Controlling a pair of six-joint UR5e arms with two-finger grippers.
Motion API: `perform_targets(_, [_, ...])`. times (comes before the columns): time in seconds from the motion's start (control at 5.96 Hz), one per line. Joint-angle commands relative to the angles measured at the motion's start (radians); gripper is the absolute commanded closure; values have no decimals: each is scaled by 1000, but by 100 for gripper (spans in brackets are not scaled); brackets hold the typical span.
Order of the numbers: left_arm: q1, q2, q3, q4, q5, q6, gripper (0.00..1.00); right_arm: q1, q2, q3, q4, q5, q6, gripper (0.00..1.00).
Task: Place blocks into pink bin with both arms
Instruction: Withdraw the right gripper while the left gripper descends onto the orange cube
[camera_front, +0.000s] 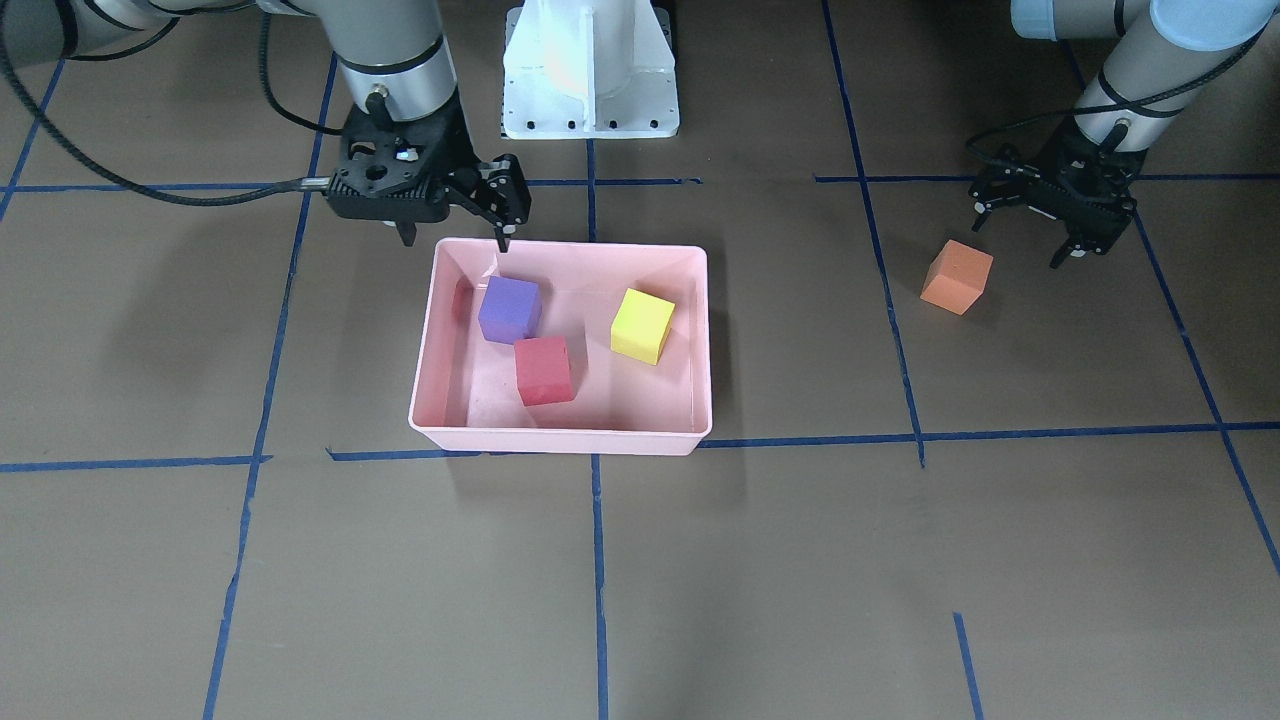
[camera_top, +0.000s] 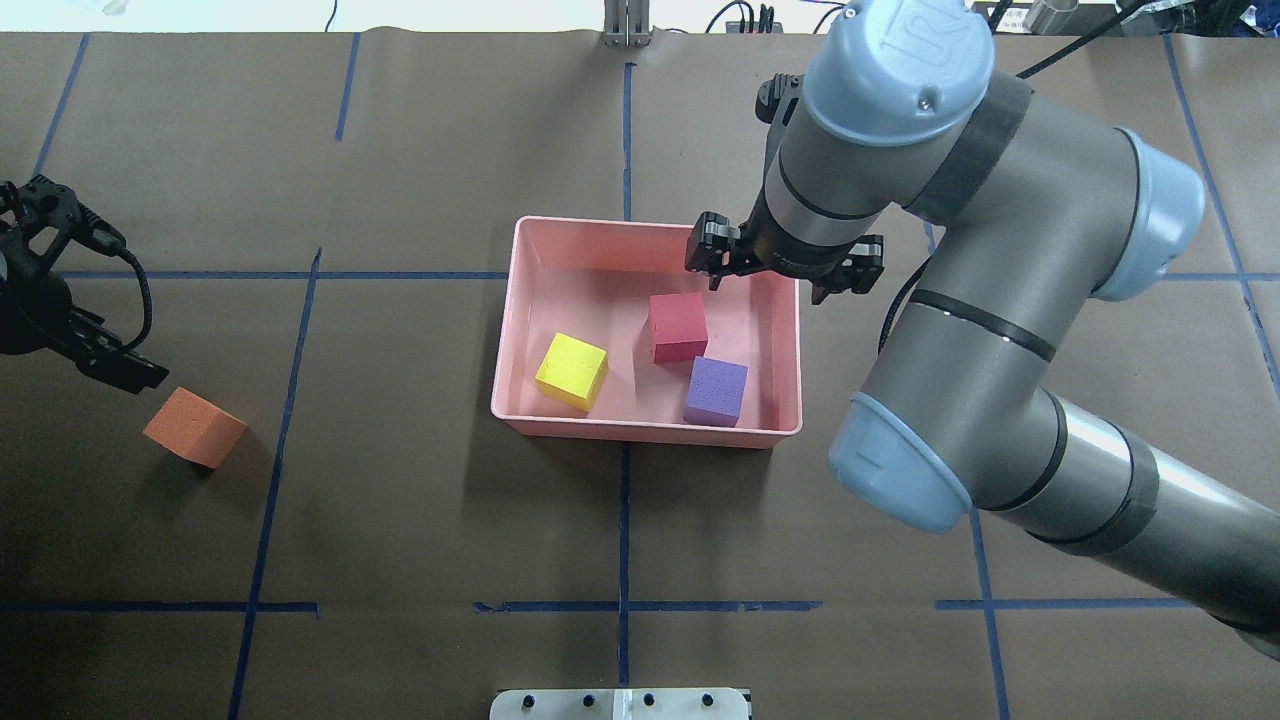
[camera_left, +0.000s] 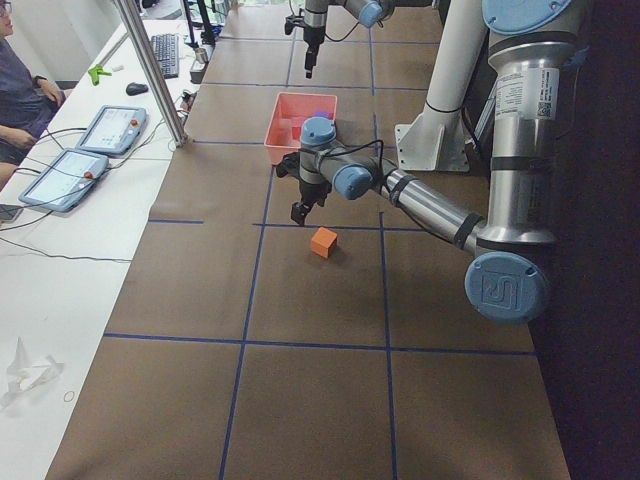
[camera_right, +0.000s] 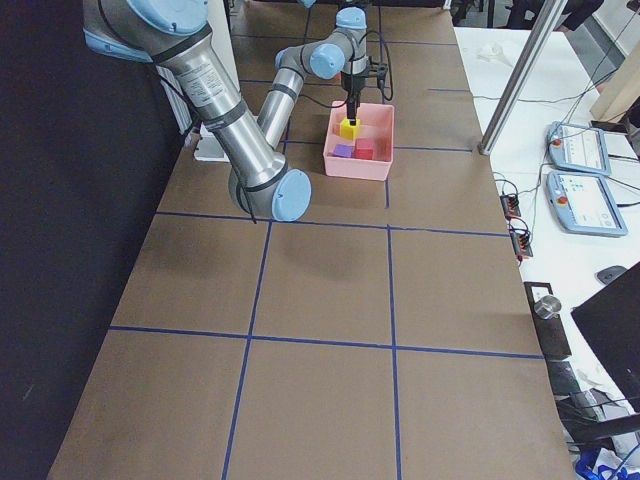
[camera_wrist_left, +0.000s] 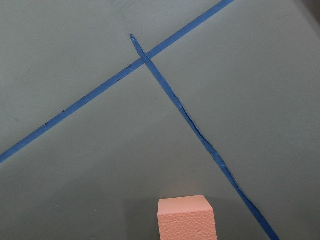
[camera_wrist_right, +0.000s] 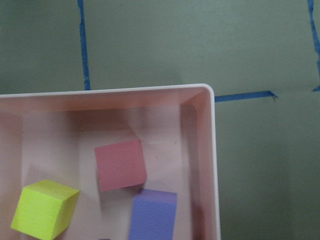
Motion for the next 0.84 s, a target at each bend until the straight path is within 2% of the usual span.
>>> perform_targets(0.0, [25,0,23,-3,3,-2,0,142,-85,40,-26,115,-227,0])
perform_targets(0.17, [75,1,36,-24,41,-72,0,208,-148,76,-26,155,-342,0])
perform_targets(0.34, [112,1,93,-140,113,-164,0,242,-184,83,-24,177,-392,0])
perform_targets(0.5, [168,1,165,-286,120,-279,0,242,-201,83,-20,177,-407,0])
perform_targets(0.67, [175,1,220,-357,120,-289,0,244,-203,83,-20,177,-408,0])
